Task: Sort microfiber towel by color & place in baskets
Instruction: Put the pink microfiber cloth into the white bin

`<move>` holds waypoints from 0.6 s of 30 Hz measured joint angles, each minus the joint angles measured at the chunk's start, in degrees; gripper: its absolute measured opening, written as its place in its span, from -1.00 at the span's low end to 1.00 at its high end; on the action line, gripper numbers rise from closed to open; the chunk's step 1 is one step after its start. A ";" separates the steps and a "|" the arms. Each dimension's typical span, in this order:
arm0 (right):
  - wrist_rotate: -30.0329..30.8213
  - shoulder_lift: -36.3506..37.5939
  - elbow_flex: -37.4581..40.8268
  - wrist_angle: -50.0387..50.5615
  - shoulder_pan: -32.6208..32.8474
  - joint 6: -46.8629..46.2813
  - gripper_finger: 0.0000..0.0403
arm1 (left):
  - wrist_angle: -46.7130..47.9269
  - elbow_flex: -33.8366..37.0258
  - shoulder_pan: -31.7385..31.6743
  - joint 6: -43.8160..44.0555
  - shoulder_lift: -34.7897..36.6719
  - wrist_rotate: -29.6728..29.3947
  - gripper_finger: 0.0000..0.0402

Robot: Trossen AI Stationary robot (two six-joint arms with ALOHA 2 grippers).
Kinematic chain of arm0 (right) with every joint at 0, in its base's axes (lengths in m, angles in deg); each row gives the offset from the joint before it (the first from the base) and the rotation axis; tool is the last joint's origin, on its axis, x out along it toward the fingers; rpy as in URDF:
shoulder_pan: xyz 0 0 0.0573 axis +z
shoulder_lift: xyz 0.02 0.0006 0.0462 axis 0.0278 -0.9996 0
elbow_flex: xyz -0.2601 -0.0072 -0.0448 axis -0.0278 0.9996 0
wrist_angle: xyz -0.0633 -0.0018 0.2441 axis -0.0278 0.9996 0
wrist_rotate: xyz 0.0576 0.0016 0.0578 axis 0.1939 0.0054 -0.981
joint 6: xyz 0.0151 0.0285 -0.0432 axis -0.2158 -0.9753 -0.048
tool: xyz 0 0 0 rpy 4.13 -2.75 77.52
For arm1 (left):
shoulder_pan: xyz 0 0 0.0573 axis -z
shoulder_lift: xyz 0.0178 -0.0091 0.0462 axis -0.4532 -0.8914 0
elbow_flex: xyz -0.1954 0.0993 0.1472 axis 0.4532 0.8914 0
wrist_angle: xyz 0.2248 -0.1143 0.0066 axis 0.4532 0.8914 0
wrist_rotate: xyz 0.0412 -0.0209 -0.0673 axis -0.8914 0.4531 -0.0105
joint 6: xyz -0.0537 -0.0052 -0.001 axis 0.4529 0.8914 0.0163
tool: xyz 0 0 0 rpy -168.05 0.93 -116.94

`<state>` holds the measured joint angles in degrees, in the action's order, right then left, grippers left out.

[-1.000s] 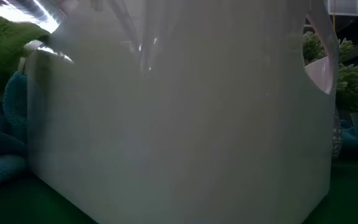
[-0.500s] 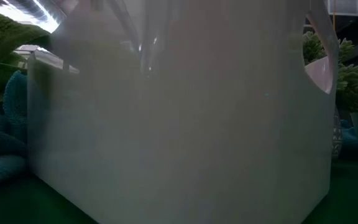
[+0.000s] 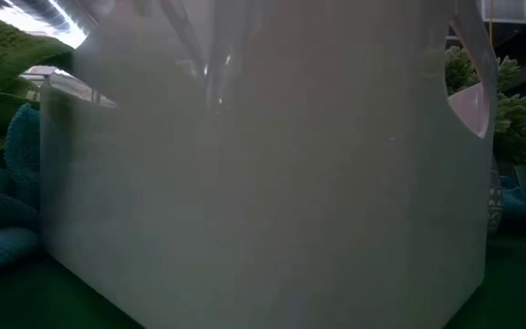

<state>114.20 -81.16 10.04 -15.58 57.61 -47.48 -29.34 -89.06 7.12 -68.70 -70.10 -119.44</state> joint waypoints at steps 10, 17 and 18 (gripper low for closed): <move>0.02 -0.01 0.00 -0.01 0.00 0.00 -0.03 | 1.13 0.00 -0.55 3.09 -1.21 7.53 -1.00; 0.04 -0.01 0.02 0.00 -0.01 0.01 -0.03 | 5.86 0.00 -0.13 4.80 -4.92 7.92 -1.00; 0.04 -0.01 0.02 0.00 -0.01 0.02 -0.03 | 7.21 0.00 -0.29 4.88 -5.47 8.05 -1.00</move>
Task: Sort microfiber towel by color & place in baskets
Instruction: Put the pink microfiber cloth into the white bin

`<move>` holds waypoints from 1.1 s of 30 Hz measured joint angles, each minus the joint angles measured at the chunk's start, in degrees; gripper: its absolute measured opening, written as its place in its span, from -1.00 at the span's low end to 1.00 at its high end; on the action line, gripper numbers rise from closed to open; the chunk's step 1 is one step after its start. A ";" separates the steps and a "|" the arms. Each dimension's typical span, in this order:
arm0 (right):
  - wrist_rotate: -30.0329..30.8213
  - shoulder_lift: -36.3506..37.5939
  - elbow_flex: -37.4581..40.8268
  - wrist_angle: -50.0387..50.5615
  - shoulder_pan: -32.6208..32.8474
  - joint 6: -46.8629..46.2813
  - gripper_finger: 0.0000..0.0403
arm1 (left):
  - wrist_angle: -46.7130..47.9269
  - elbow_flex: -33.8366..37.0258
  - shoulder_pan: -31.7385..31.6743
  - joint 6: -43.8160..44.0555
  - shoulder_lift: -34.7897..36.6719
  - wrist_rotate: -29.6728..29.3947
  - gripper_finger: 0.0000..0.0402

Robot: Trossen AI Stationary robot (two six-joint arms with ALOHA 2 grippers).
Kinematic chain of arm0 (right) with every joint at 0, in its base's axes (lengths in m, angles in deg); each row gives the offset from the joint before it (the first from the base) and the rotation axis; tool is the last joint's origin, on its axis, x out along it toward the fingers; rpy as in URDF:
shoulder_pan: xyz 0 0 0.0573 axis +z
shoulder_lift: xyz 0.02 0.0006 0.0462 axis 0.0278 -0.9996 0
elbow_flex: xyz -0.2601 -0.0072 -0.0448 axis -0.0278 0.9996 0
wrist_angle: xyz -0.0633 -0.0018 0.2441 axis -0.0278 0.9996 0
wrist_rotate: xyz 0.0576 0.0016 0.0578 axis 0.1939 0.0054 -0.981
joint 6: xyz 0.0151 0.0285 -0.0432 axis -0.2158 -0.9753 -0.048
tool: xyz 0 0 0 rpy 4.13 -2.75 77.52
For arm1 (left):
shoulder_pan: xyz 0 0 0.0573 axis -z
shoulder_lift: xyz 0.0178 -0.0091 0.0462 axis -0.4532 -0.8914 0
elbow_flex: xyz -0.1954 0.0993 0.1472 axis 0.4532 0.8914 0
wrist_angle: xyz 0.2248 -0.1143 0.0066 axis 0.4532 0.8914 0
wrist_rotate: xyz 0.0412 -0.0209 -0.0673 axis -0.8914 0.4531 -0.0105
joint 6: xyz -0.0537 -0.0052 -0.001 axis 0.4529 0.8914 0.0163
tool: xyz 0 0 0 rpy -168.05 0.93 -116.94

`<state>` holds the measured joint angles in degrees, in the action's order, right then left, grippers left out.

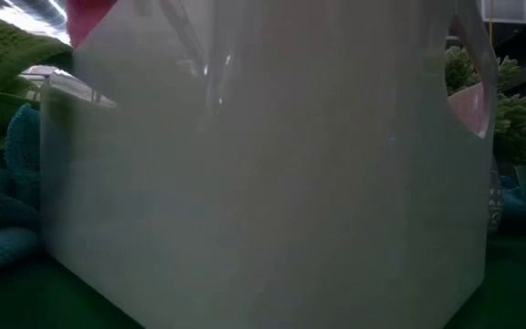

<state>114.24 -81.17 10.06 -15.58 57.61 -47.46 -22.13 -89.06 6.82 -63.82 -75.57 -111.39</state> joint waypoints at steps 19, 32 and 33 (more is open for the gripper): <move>0.02 0.00 0.20 0.09 0.00 0.00 -0.03 | 6.10 0.04 -4.59 -2.29 -10.24 9.59 -1.00; 0.04 0.00 0.20 -0.01 0.00 0.00 -0.03 | 7.73 0.06 -7.52 -6.45 -17.10 16.31 -1.00; 0.04 -0.01 0.20 -0.04 0.01 -0.01 -0.03 | 7.80 0.06 -7.77 -6.45 -17.15 16.28 -1.00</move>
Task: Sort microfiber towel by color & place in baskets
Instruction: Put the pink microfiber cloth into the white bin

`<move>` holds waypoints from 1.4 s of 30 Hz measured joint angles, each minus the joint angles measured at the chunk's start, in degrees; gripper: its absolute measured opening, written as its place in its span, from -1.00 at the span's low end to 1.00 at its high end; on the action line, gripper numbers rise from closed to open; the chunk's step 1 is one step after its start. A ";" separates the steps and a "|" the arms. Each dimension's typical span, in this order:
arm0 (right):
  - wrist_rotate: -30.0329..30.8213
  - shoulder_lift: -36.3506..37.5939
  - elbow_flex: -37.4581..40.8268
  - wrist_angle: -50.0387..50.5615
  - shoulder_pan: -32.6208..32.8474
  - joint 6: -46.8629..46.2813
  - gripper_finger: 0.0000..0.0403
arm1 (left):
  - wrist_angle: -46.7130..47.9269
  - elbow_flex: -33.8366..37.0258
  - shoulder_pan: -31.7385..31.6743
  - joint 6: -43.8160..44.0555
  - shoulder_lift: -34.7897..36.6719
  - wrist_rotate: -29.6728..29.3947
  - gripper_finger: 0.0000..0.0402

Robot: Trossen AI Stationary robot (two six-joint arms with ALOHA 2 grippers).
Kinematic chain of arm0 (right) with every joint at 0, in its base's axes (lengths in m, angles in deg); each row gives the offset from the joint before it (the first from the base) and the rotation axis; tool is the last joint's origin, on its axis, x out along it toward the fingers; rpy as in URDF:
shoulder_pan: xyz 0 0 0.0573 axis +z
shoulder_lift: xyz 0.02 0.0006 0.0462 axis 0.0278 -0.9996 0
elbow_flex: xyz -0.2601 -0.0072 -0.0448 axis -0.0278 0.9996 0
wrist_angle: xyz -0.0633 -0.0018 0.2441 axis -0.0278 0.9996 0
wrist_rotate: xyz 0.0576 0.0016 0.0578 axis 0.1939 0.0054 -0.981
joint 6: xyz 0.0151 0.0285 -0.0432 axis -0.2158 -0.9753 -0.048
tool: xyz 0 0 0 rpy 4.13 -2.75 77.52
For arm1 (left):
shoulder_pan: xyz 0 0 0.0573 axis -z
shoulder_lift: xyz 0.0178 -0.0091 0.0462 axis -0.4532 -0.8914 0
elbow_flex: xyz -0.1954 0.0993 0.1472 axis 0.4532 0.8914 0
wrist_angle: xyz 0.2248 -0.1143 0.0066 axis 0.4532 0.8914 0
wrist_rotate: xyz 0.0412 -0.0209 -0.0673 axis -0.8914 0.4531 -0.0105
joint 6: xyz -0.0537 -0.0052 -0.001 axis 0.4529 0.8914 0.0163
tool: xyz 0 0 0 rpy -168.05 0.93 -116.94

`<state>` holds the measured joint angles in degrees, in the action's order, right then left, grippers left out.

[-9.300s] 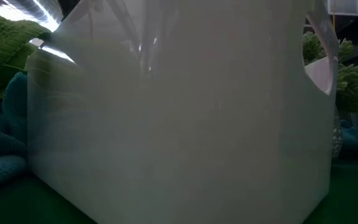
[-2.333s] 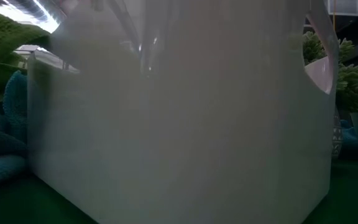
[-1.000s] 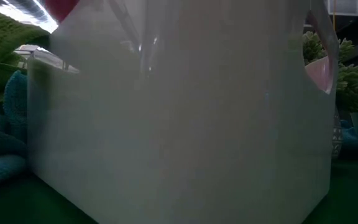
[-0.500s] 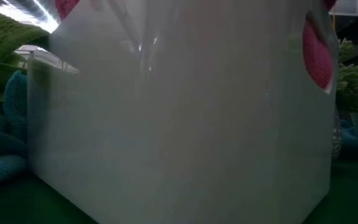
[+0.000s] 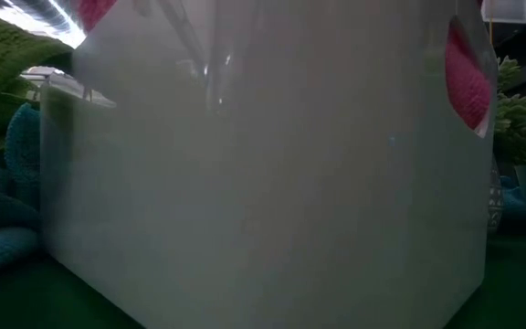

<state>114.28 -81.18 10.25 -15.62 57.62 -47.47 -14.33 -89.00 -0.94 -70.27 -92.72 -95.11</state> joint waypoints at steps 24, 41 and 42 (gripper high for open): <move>0.00 -0.02 0.00 0.00 -0.01 -0.01 -0.03 | 5.55 0.00 -0.77 7.61 0.39 2.97 -0.40; 0.00 -0.01 0.00 0.02 -0.01 -0.01 -0.03 | 12.00 -4.93 -2.06 11.76 0.74 6.87 -0.31; 0.00 0.01 0.00 0.02 0.00 -0.01 -0.03 | 12.48 -5.68 -2.04 11.67 0.74 6.84 -0.31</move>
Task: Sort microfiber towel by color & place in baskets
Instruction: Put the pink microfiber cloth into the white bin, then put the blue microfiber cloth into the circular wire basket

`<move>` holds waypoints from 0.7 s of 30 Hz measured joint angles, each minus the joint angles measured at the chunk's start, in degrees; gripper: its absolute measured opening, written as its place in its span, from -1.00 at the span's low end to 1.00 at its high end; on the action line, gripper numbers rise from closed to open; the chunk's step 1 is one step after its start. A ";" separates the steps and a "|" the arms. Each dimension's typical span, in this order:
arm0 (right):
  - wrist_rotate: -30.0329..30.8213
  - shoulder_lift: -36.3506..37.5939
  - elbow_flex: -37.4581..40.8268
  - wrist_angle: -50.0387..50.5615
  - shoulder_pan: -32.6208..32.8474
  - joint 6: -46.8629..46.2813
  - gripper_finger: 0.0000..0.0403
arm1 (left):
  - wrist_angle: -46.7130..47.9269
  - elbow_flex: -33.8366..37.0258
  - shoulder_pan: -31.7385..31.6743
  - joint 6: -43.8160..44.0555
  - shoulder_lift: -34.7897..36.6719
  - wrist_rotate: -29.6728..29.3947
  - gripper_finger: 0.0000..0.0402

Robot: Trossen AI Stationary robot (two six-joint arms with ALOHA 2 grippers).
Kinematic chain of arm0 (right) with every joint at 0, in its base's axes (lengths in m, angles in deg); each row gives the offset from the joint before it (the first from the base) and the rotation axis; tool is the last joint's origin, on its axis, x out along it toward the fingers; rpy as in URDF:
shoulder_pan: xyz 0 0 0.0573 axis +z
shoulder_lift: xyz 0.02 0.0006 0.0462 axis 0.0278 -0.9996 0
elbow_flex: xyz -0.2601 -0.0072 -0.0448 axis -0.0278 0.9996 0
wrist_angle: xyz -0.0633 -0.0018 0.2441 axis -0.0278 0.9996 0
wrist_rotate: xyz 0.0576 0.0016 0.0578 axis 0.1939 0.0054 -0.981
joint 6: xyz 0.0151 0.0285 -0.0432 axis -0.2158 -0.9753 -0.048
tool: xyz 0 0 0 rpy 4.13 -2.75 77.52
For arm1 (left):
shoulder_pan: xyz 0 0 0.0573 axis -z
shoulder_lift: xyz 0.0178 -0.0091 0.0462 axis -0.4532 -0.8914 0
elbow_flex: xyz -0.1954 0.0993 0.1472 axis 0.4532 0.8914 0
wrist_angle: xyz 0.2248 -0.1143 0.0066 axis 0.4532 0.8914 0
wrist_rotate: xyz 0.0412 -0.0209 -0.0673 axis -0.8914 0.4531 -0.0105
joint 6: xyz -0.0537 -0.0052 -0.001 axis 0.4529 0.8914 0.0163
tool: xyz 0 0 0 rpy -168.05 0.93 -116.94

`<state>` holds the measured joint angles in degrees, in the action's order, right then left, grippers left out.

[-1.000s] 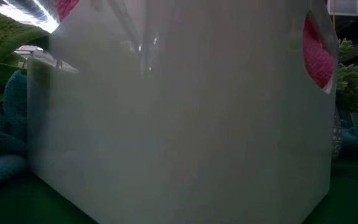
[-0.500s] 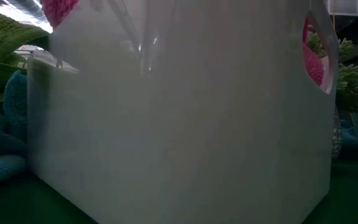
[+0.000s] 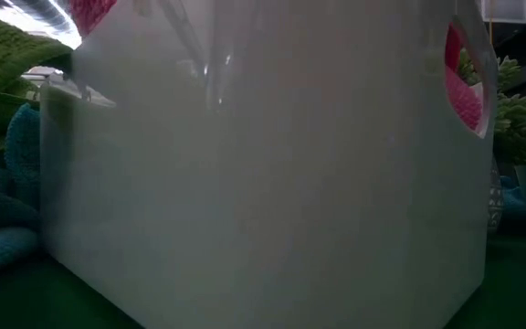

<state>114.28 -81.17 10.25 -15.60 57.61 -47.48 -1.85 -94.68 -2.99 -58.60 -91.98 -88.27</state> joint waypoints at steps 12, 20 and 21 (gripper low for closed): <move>8.04 -0.02 -0.42 0.04 -3.10 0.02 -0.03 | 11.11 -9.78 2.55 -6.75 0.33 -9.71 -0.31; -0.12 0.20 -1.25 1.17 -19.73 14.54 -0.03 | 11.13 -11.46 3.55 -7.05 7.08 -18.33 -0.31; -1.60 0.27 -1.25 1.30 -22.23 16.92 -0.03 | 11.07 -11.46 3.66 -7.06 8.22 -19.94 -0.31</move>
<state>112.68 -80.90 9.01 -14.30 35.38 -30.56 9.22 -106.13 0.67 -65.67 -83.76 -108.21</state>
